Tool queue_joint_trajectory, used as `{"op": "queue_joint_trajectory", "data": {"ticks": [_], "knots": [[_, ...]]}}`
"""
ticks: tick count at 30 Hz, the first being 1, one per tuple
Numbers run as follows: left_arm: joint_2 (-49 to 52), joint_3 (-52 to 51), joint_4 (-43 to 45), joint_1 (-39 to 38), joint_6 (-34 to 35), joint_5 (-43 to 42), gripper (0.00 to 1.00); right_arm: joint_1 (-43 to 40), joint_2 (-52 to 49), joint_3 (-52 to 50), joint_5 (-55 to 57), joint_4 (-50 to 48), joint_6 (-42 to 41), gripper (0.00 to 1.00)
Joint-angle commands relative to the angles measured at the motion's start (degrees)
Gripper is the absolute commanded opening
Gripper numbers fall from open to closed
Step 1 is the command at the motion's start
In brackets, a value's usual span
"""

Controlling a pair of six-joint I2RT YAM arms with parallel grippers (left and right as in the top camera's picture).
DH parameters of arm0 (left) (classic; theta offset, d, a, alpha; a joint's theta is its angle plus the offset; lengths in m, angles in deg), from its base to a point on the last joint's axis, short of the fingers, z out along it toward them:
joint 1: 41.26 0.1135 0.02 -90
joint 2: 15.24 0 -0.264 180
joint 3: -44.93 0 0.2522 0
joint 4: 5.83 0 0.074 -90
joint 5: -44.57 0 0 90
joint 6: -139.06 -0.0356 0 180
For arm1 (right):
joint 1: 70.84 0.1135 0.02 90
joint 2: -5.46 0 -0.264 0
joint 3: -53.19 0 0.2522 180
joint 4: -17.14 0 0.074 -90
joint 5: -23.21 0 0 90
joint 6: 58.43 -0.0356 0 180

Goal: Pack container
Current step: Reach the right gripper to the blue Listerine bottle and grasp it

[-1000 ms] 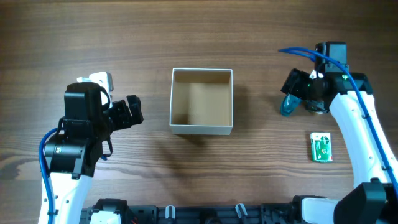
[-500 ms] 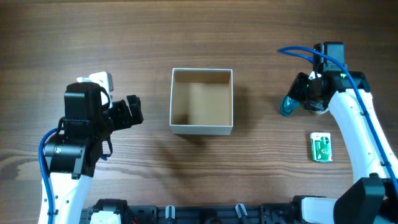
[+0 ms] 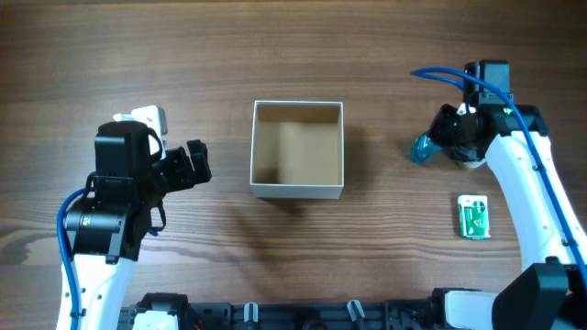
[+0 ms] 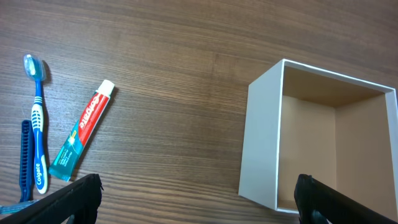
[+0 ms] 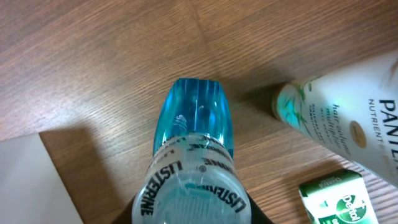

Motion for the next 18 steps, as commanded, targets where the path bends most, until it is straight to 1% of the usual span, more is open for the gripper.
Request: {"op": "queue_joint_trajectory", "data": {"ticks": [1, 9, 12, 14, 15, 16, 18], "knots": [[-0.04, 1.33, -0.02, -0.31, 0.11, 0.52, 1.00, 0.13, -0.68, -0.04, -0.20, -0.24, 1.62, 0.14], [-0.04, 1.33, 0.00, -0.31, 0.11, 0.52, 1.00, 0.13, -0.68, -0.04, -0.20, -0.26, 1.64, 0.15], [-0.04, 1.33, 0.04, -0.31, 0.11, 0.55, 1.00, 0.13, -0.68, -0.04, -0.22, -0.26, 2.14, 0.20], [-0.04, 1.33, 0.28, -0.31, 0.11, 0.55, 1.00, 0.13, -0.50, -0.04, -0.20, -0.22, 3.43, 0.33], [-0.04, 1.33, 0.39, -0.31, 0.11, 0.52, 1.00, 0.13, -0.13, -0.04, -0.17, -0.31, 3.93, 0.40], [-0.04, 1.33, 0.42, -0.31, 0.11, 0.55, 1.00, 0.13, 0.33, -0.04, -0.17, -0.68, 4.46, 0.45], [-0.04, 1.33, 0.42, -0.31, 0.11, 0.55, 1.00, 0.13, 2.14, -0.04, -0.17, -2.84, 4.61, 0.58]]}}
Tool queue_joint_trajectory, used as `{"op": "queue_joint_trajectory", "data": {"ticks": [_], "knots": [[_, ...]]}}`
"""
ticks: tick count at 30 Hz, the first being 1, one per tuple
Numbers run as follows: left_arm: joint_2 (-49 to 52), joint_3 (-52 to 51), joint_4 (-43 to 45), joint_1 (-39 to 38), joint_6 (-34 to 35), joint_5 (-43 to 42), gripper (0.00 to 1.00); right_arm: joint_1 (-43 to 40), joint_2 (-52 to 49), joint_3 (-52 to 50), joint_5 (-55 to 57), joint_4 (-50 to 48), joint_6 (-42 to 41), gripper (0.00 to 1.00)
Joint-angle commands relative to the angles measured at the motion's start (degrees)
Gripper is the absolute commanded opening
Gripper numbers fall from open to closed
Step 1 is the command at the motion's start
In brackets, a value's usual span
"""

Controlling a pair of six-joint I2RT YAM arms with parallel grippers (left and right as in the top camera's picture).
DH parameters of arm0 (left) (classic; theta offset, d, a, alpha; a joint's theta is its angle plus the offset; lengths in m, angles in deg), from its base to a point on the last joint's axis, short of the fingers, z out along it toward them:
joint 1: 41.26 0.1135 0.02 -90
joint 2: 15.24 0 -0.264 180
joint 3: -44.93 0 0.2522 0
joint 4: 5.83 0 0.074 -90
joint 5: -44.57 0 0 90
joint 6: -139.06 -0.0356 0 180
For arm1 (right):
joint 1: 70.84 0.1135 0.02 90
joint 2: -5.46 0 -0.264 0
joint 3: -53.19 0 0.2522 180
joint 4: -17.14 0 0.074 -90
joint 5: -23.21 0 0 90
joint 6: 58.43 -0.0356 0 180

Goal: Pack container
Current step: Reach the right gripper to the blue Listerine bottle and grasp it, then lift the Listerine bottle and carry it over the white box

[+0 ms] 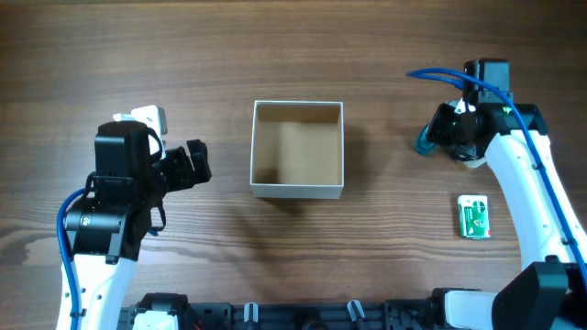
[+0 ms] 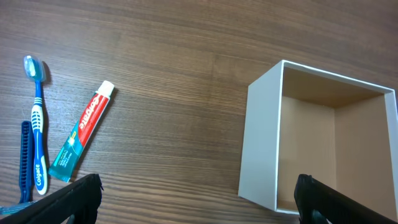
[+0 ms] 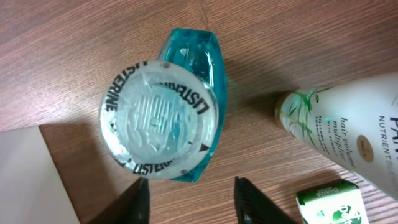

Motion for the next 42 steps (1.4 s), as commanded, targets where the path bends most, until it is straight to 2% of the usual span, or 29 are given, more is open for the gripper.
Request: {"op": "queue_joint_trajectory", "data": {"ticks": [1, 6, 23, 28, 30, 31, 32, 35, 42], "knots": [[-0.04, 1.33, 0.20, -0.31, 0.11, 0.55, 1.00, -0.02, 2.82, -0.42, 0.22, -2.80, 1.11, 0.61], [-0.04, 1.33, 0.17, -0.31, 0.11, 0.52, 1.00, -0.02, 3.17, -0.42, 3.50, -7.87, 0.96, 0.72], [-0.04, 1.33, 0.17, -0.31, 0.11, 0.52, 1.00, -0.02, -5.35, -0.44, 4.52, -11.45, 0.46, 0.73], [-0.04, 1.33, 0.17, -0.31, 0.11, 0.55, 1.00, -0.02, -5.35, -0.44, 4.50, -12.00, 0.50, 0.56], [-0.04, 1.33, 0.17, -0.31, 0.11, 0.55, 1.00, -0.02, -5.35, -0.44, 4.50, -12.00, 0.50, 0.43], [-0.04, 1.33, 0.17, -0.31, 0.11, 0.55, 1.00, -0.02, -5.35, -0.44, 4.50, -12.00, 0.50, 0.33], [-0.04, 1.33, 0.17, -0.31, 0.11, 0.55, 1.00, -0.02, -5.35, -0.44, 4.50, -12.00, 0.52, 0.29], [-0.04, 1.33, 0.17, -0.31, 0.11, 0.55, 1.00, -0.02, -5.35, -0.44, 4.50, -11.82, 0.50, 0.25], [-0.04, 1.33, 0.17, -0.31, 0.11, 0.55, 1.00, -0.02, -4.90, -0.42, 4.26, -11.54, 1.29, 0.08]]}}
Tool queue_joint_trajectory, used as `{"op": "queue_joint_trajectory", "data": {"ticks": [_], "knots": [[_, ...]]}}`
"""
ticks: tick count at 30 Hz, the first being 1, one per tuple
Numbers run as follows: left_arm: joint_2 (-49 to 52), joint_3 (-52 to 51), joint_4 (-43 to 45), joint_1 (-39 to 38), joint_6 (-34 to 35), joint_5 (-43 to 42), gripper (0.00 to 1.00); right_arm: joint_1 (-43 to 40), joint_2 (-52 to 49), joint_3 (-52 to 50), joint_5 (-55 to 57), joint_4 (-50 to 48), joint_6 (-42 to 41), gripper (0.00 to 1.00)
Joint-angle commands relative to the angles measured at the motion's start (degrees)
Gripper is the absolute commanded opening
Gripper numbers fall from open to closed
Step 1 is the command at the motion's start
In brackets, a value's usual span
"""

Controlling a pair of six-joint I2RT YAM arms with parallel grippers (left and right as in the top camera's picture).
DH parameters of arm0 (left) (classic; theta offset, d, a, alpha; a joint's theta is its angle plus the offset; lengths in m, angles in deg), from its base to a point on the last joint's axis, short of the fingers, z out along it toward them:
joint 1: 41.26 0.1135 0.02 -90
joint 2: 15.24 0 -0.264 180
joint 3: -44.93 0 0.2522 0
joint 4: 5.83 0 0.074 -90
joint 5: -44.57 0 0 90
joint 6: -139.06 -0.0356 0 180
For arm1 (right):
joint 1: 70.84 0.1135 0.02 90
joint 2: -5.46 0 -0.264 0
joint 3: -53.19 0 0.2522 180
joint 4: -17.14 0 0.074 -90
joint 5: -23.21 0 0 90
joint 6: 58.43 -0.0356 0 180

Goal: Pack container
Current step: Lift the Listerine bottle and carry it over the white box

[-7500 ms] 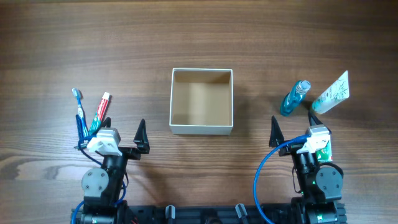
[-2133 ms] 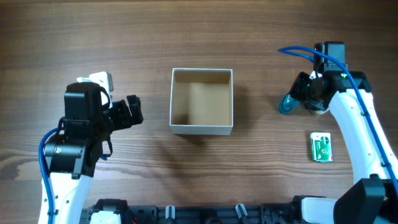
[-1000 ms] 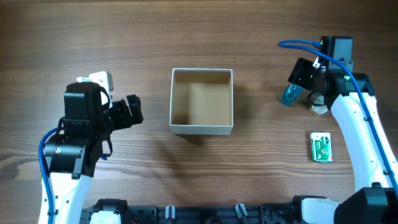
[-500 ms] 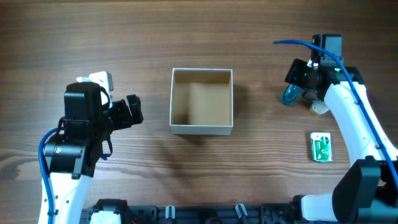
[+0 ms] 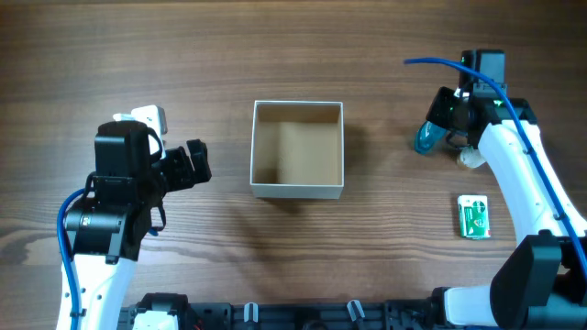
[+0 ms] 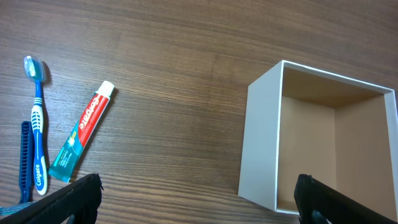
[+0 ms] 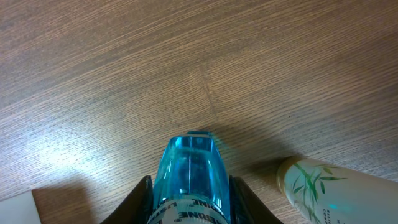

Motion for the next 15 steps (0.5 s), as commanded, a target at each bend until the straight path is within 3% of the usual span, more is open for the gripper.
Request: {"op": "queue_joint_trajectory", "data": {"ticks": [1, 9, 15], "knots": [[-0.04, 1.33, 0.15, -0.31, 0.11, 0.55, 1.00, 0.04, 0.31, -0.33, -0.17, 1.01, 0.87, 0.05], [-0.04, 1.33, 0.15, -0.31, 0.11, 0.55, 1.00, 8.92, 10.84, 6.71, -0.33, 11.28, 8.09, 0.04], [-0.04, 1.33, 0.15, -0.31, 0.11, 0.55, 1.00, 20.24, 10.84, 24.17, -0.07, 23.78, 7.45, 0.04]]}}
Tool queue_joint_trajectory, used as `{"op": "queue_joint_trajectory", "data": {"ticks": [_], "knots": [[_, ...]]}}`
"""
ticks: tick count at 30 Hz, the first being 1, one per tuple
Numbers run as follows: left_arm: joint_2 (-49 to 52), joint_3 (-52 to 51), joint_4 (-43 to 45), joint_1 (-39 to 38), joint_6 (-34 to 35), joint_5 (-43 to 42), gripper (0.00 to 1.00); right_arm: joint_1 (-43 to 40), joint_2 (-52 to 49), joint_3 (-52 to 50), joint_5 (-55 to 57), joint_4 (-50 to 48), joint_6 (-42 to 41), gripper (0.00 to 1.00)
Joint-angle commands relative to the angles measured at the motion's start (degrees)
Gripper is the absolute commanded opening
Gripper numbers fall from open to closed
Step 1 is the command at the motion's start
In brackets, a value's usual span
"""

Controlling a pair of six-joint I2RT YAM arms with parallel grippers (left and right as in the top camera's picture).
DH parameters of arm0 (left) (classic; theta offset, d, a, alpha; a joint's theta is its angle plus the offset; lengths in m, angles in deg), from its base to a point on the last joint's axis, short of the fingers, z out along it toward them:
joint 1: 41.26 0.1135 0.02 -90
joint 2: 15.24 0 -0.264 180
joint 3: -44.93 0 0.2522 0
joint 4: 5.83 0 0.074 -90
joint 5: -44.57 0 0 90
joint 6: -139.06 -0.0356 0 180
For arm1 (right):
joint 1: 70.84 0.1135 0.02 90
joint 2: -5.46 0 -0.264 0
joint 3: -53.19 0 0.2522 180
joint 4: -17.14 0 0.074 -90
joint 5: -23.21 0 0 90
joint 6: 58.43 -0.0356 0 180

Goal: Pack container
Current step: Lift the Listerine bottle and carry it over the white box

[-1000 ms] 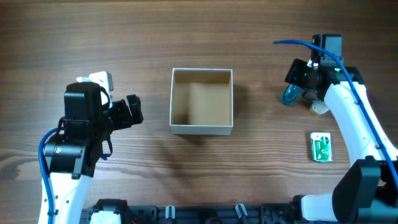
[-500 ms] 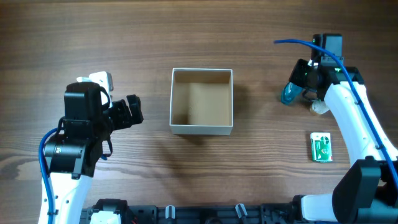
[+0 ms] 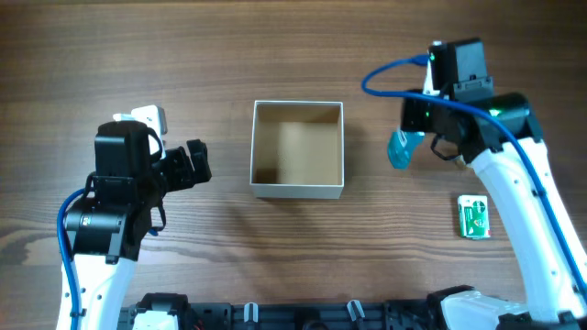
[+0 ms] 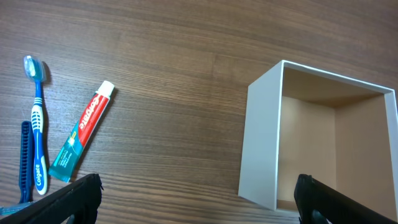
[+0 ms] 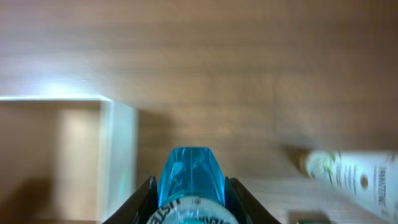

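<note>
An open white cardboard box (image 3: 297, 191) stands in the middle of the table, its inside bare. My right gripper (image 3: 411, 139) is shut on a blue Listerine bottle (image 3: 399, 150), held above the table just right of the box; the bottle (image 5: 193, 180) shows between the fingers (image 5: 147, 193) with the box's right wall (image 5: 118, 155) to its left. My left gripper (image 3: 193, 165) stands open to the left of the box, nothing between its fingertips (image 4: 74, 196).
A white Pantene bottle (image 5: 357, 177) lies to the right of the held bottle, and a green floss packet (image 3: 474, 217) lies at the table's right. A toothpaste tube (image 4: 82, 138), a toothbrush (image 4: 37, 124) and a blue comb (image 4: 25, 162) lie at the left.
My right gripper, still shut on the Listerine bottle, has moved left toward the box and stands higher above the table. The left arm has not moved.
The right gripper held the Listerine bottle near the Pantene bottle at the table's right. Then the bottle stood upright between open fingers. Then the fingers were shut on it again, and now it hangs beside the box's right wall.
</note>
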Motion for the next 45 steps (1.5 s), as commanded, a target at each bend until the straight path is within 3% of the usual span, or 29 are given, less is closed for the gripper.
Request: {"op": "queue_joint_trajectory", "data": {"ticks": [1, 6, 14, 20, 27, 40, 43, 44, 45], "knots": [[-0.04, 1.33, 0.13, -0.31, 0.11, 0.55, 1.00, 6.95, 1.46, 11.23, 0.26, 3.21, 0.20, 0.04], [-0.04, 1.33, 0.13, -0.31, 0.11, 0.55, 1.00, 14.21, 0.07, 15.72, 1.03, 2.23, -0.87, 0.04], [-0.04, 1.33, 0.13, -0.31, 0.11, 0.55, 1.00, 21.22, -12.17, 22.53, 1.81, 0.81, -5.79, 0.04], [-0.04, 1.33, 0.13, -0.31, 0.11, 0.55, 1.00, 26.95, -21.35, 22.75, 11.58, -2.01, -15.43, 0.04], [-0.04, 1.33, 0.11, -0.31, 0.11, 0.55, 1.00, 27.80, -30.49, 22.75, 10.40, -7.93, -22.05, 0.04], [-0.04, 1.33, 0.11, -0.31, 0.11, 0.55, 1.00, 27.78, -36.39, 22.56, 8.57, -13.03, -22.77, 0.05], [-0.04, 1.33, 0.11, -0.31, 0.11, 0.55, 1.00, 27.80, -37.59, 22.53, 8.35, -12.13, -21.62, 0.13], [-0.04, 1.33, 0.11, -0.31, 0.11, 0.52, 1.00, 27.80, -37.77, 22.53, 8.33, -11.93, -21.59, 0.25], [-0.04, 1.33, 0.09, -0.31, 0.11, 0.55, 1.00, 27.80, -37.77, 22.53, 8.35, -11.91, -21.31, 0.29]]}}
